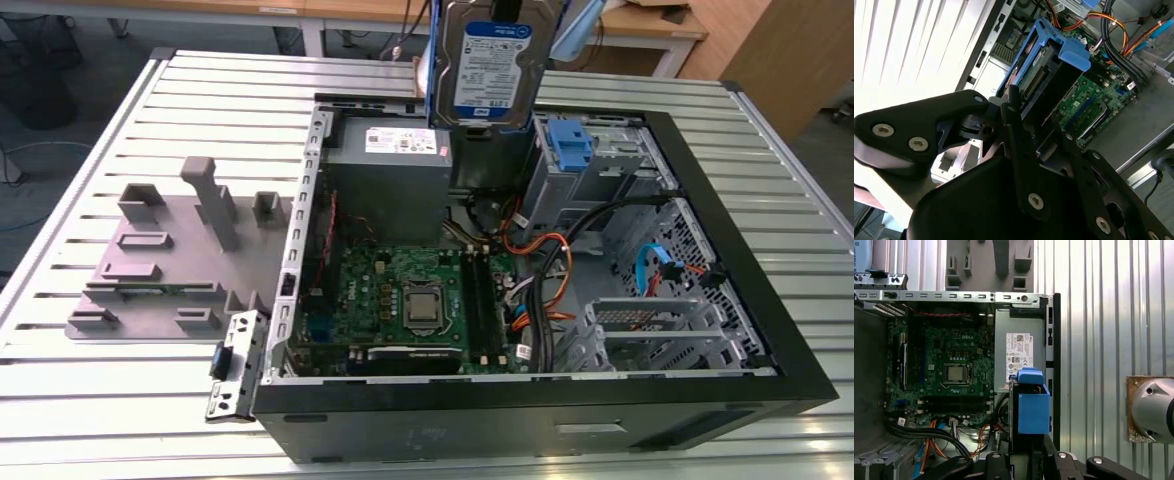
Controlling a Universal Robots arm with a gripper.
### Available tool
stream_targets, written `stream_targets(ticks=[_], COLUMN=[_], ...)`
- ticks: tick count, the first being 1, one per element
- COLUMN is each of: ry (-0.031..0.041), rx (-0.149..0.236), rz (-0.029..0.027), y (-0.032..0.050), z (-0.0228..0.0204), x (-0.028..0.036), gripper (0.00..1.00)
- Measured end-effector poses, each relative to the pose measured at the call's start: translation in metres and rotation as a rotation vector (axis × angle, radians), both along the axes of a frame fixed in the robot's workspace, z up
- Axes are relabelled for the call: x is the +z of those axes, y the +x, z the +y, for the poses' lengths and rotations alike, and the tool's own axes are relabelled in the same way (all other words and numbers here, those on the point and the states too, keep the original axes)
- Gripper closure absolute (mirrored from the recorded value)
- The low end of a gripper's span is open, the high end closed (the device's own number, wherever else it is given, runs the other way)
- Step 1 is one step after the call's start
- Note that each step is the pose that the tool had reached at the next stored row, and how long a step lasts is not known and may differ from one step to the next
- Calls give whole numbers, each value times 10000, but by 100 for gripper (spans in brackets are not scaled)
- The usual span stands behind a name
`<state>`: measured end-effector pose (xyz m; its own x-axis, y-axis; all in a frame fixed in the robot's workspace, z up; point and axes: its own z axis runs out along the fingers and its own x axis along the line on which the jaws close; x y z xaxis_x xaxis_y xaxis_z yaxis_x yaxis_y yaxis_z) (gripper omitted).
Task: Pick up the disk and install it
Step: 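Pick up the disk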
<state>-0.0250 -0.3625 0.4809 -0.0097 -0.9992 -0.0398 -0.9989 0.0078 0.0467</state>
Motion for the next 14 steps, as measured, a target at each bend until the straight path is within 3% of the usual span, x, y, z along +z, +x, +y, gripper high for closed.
stream_targets(ticks=[8,14], ry=[1,0], rx=[0,0], rz=[0,0], y=[0,0], z=[-24,-79], x=[-1,-5], gripper=[65,65])
